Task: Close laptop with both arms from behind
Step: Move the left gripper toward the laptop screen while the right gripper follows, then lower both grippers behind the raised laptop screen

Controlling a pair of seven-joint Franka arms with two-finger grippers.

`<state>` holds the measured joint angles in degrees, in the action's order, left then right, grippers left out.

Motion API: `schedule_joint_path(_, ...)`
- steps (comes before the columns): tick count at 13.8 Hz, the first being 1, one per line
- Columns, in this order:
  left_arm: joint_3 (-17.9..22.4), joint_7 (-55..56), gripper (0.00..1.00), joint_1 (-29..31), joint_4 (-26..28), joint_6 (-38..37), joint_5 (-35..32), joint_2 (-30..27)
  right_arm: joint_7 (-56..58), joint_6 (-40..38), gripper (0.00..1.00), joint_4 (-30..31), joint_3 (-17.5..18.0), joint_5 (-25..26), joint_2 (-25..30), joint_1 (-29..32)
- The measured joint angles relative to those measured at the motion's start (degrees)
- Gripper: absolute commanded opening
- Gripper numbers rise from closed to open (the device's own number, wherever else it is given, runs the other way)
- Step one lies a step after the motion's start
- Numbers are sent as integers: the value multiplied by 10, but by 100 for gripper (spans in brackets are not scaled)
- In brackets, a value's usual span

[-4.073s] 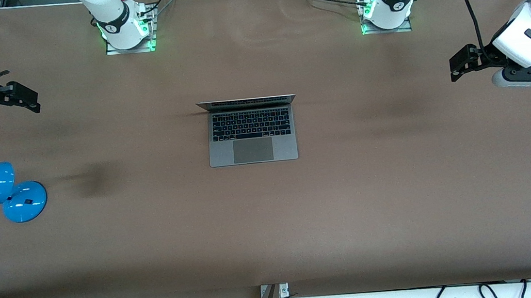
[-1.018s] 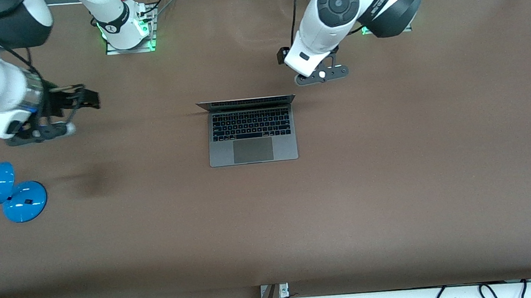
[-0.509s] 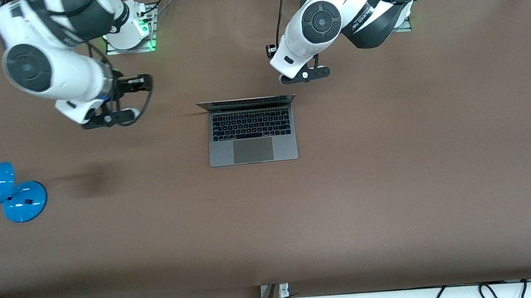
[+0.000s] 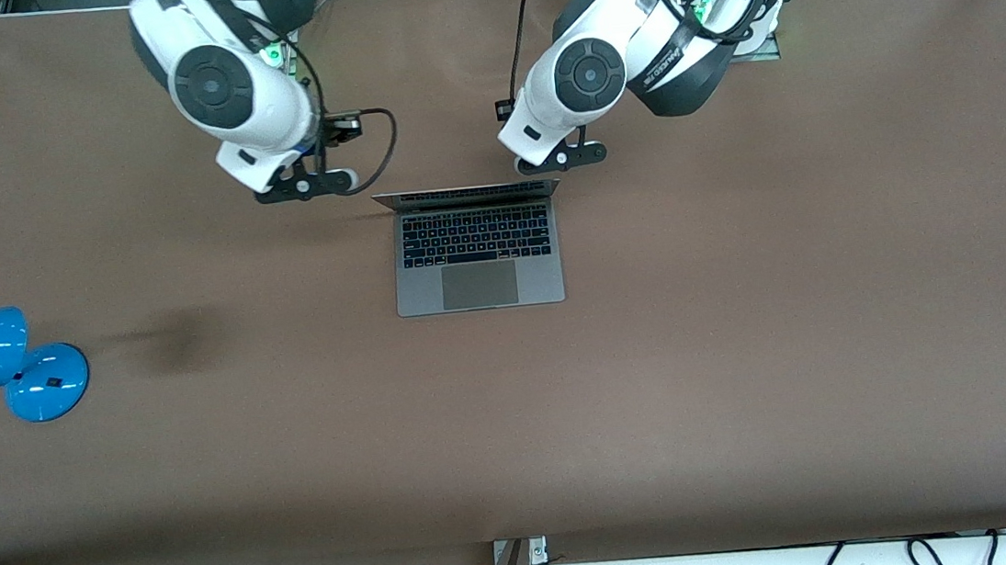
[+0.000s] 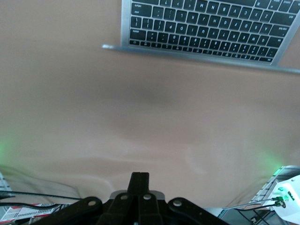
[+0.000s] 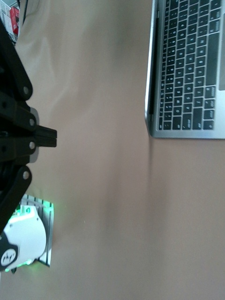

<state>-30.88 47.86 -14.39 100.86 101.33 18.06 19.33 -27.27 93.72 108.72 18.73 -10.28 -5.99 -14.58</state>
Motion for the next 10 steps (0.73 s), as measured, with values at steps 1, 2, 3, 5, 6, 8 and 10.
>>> schedule_joint_path(1,0,0,0,0,0,4,0,6,-6,12,0,5,10,-1,-11,0)
schedule_joint_path(2,1,0,0,0,-1,7,-1,11,-10,24,0,7,17,-4,-25,0)
schedule_joint_path(3,1,-1,0,0,-1,10,-3,15,-11,34,0,7,22,-8,-38,-1)
schedule_joint_path(5,1,-1,0,0,-4,18,-11,23,-12,57,0,7,24,-11,-62,-7)
schedule_joint_path(6,1,-1,0,0,-5,26,-13,28,-12,70,0,7,25,-11,-72,-10)
schedule_joint_path(8,2,-1,0,0,-7,40,-31,40,-12,92,0,6,25,-11,-88,-12)
schedule_joint_path(10,2,-1,0,1,-11,54,-41,54,-12,103,0,-4,25,-11,-100,-12)
